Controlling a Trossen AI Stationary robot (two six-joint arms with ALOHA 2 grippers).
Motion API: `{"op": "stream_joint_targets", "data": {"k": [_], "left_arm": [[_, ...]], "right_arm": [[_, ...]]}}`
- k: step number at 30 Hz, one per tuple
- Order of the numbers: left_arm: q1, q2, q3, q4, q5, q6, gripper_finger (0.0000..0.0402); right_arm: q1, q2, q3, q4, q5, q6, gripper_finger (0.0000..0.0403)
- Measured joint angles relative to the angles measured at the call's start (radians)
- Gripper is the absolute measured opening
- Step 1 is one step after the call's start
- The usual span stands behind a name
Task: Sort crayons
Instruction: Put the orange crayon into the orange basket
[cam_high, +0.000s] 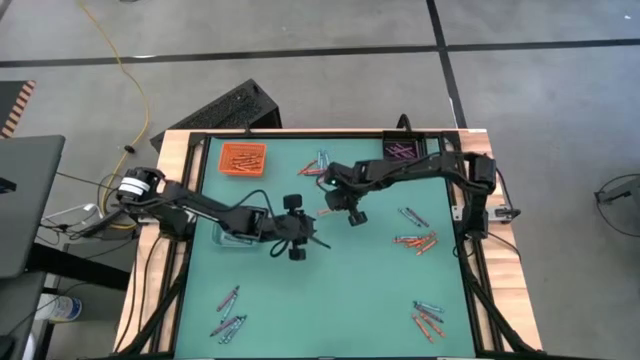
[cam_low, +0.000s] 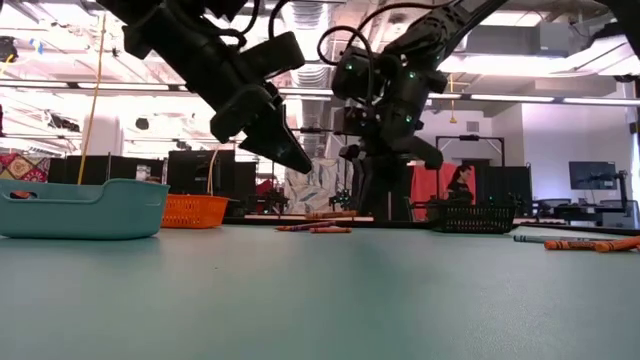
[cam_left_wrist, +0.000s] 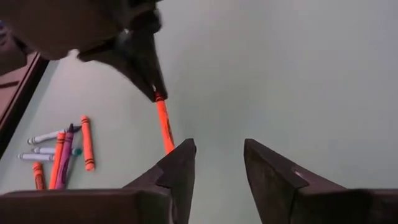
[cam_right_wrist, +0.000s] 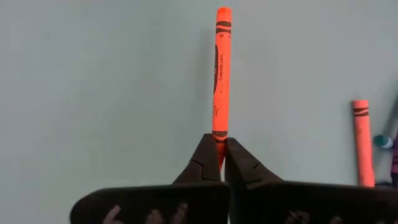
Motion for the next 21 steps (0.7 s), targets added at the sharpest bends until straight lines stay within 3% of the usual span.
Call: {"op": "stream_joint_targets", "data": {"k": [7,21], "left_arm": [[0.038,0.001,0.0,-0.018,0.0,-0.049,0.0161],[0.041,-0.003,0.0,-0.055,-0.025,-0.057,0.0162]], "right_arm": [[0.061,0.0,0.045,-0.025,0.073,0.016,0.0],[0.165,-0.001,0.21,-0.157,0.125,0.049,0.0]]}}
